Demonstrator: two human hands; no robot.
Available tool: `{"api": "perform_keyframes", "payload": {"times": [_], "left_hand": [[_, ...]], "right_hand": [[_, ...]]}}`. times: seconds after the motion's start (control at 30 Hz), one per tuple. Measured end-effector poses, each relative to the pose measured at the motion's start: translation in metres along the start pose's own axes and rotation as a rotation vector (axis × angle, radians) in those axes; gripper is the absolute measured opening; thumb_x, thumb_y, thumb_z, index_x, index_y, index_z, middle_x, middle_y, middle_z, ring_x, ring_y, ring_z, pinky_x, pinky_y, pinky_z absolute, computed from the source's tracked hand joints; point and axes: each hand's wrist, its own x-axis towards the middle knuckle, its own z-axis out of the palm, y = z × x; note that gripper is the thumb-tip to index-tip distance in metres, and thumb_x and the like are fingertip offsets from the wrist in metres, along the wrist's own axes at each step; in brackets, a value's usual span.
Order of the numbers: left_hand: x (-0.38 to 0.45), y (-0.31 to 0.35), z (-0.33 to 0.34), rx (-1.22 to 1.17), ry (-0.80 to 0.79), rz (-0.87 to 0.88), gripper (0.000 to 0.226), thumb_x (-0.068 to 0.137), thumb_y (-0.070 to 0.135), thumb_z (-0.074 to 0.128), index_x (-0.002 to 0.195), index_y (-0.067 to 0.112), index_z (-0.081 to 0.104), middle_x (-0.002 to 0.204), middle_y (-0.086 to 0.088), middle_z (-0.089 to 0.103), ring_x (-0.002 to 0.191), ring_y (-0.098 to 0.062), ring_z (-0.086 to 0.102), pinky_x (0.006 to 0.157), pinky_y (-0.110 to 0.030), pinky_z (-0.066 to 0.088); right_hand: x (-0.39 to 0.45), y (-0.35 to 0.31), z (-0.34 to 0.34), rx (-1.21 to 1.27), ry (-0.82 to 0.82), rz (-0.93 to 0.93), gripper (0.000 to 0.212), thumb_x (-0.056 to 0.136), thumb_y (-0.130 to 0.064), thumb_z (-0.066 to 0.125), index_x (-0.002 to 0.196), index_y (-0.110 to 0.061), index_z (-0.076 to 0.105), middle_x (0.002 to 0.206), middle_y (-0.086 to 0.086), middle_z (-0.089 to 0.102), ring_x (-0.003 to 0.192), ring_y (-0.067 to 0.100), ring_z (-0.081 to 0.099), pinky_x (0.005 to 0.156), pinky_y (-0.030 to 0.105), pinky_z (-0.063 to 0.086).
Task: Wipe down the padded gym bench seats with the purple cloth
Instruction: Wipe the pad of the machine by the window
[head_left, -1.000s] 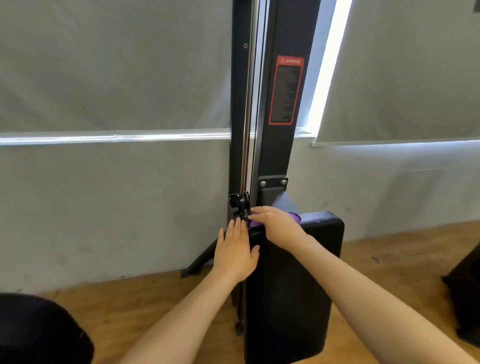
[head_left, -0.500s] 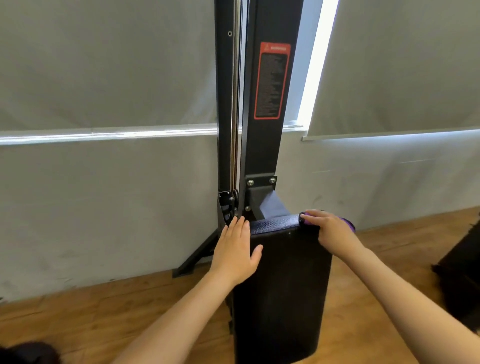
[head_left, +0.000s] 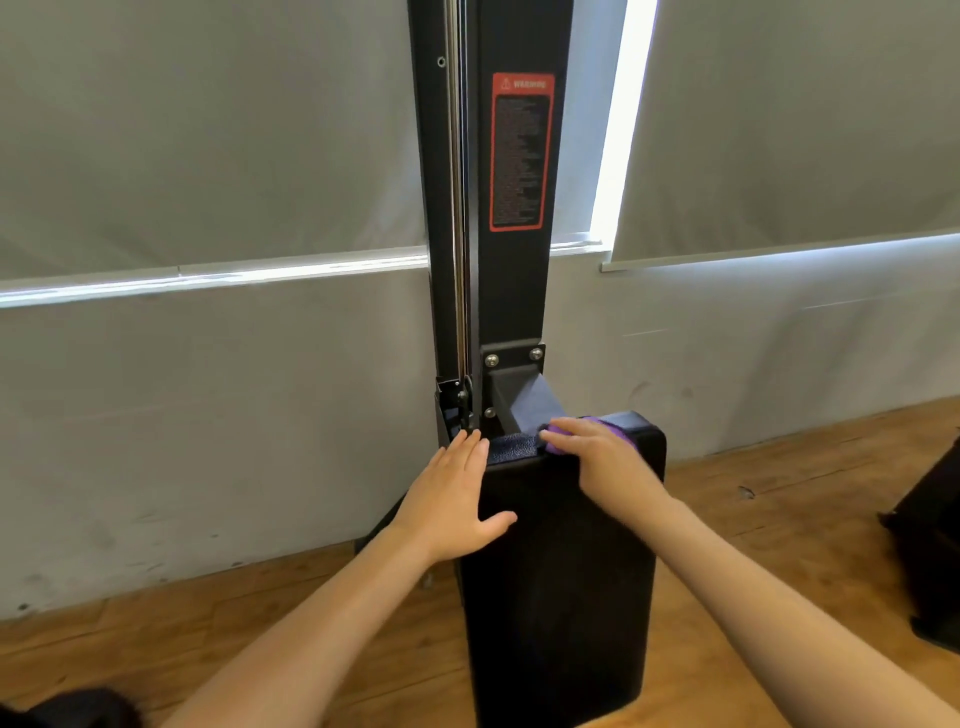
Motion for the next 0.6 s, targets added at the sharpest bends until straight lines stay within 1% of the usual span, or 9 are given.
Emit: {"api": "perform_keyframes", "payload": {"times": [0.1, 0.17, 0.23, 0.3, 0.37, 0.43, 0.5, 0.53, 0.6], "left_hand": [[0.001, 0.000, -0.001, 0.017, -0.017, -0.009, 0.095, 0.087, 0.056, 0.056, 0.153, 0.012, 0.005, 0.161, -0.004, 0.001, 0.148, -0.017, -0.004, 0.121, -0.034, 0.007], [0.001, 0.001, 0.000, 0.017, -0.028, -0.022, 0.097, 0.086, 0.056, 0.057, 0.153, 0.011, 0.003, 0.161, -0.004, 0.000, 0.148, -0.017, -0.005, 0.121, -0.035, 0.007], [0.001, 0.002, 0.001, 0.014, -0.028, -0.028, 0.098, 0.086, 0.056, 0.058, 0.153, 0.011, 0.002, 0.161, -0.005, -0.001, 0.148, -0.018, -0.007, 0.121, -0.035, 0.007], [0.002, 0.003, 0.003, 0.009, -0.024, -0.024, 0.099, 0.086, 0.055, 0.059, 0.153, 0.011, 0.001, 0.161, -0.005, -0.002, 0.147, -0.018, -0.008, 0.121, -0.034, 0.006], [0.003, 0.004, 0.004, 0.000, -0.016, -0.028, 0.100, 0.086, 0.054, 0.060, 0.153, 0.011, 0.001, 0.161, -0.005, -0.002, 0.147, -0.018, -0.009, 0.121, -0.034, 0.006], [0.003, 0.005, 0.004, 0.000, -0.011, -0.030, 0.100, 0.085, 0.054, 0.061, 0.153, 0.010, 0.001, 0.161, -0.005, -0.001, 0.147, -0.018, -0.009, 0.120, -0.033, 0.006], [0.004, 0.004, 0.005, -0.004, -0.010, -0.031, 0.101, 0.084, 0.054, 0.062, 0.153, 0.010, 0.003, 0.161, -0.006, 0.000, 0.147, -0.018, -0.008, 0.119, -0.032, 0.006], [0.004, 0.004, 0.005, -0.009, -0.014, -0.032, 0.101, 0.084, 0.053, 0.063, 0.153, 0.010, 0.003, 0.161, -0.006, 0.001, 0.147, -0.018, -0.009, 0.119, -0.032, 0.006], [0.004, 0.004, 0.004, -0.006, -0.030, -0.028, 0.101, 0.084, 0.053, 0.063, 0.153, 0.011, 0.003, 0.161, -0.005, 0.001, 0.147, -0.017, -0.009, 0.119, -0.031, 0.005]], "right_hand": [[0.001, 0.036, -0.012, 0.061, 0.055, 0.138, 0.047, 0.085, 0.009, 0.050, 0.123, -0.016, 0.062, 0.135, -0.001, 0.053, 0.127, 0.020, 0.046, 0.104, 0.023, 0.031], [0.001, 0.049, -0.016, 0.085, 0.063, 0.233, 0.045, 0.084, 0.009, 0.049, 0.119, -0.015, 0.065, 0.134, -0.001, 0.054, 0.126, 0.022, 0.048, 0.102, 0.026, 0.034], [0.004, 0.046, -0.013, 0.116, 0.091, 0.315, 0.043, 0.083, 0.009, 0.048, 0.118, -0.010, 0.066, 0.136, 0.002, 0.053, 0.126, 0.024, 0.047, 0.103, 0.028, 0.034], [0.006, 0.031, -0.007, 0.124, 0.134, 0.355, 0.040, 0.079, 0.008, 0.048, 0.111, -0.004, 0.068, 0.130, 0.008, 0.056, 0.121, 0.028, 0.049, 0.100, 0.029, 0.036], [0.006, 0.010, 0.000, 0.102, 0.155, 0.280, 0.037, 0.078, 0.005, 0.049, 0.108, -0.004, 0.068, 0.127, 0.010, 0.058, 0.117, 0.031, 0.050, 0.100, 0.031, 0.037], [0.004, -0.015, 0.006, 0.102, 0.144, 0.175, 0.033, 0.087, -0.005, 0.052, 0.118, -0.008, 0.063, 0.133, 0.007, 0.053, 0.124, 0.026, 0.045, 0.106, 0.032, 0.032], [0.003, -0.038, 0.013, 0.104, 0.121, 0.085, 0.036, 0.094, -0.020, 0.052, 0.129, -0.013, 0.055, 0.142, 0.001, 0.044, 0.131, 0.018, 0.036, 0.110, 0.027, 0.023], [0.003, -0.047, 0.016, 0.102, 0.117, 0.044, 0.039, 0.095, -0.024, 0.051, 0.133, -0.015, 0.051, 0.145, -0.001, 0.041, 0.133, 0.016, 0.032, 0.111, 0.025, 0.019], [0.002, -0.050, 0.021, 0.087, 0.107, -0.018, 0.042, 0.096, -0.023, 0.049, 0.137, -0.018, 0.046, 0.147, -0.003, 0.037, 0.136, 0.013, 0.029, 0.111, 0.021, 0.015]]}}
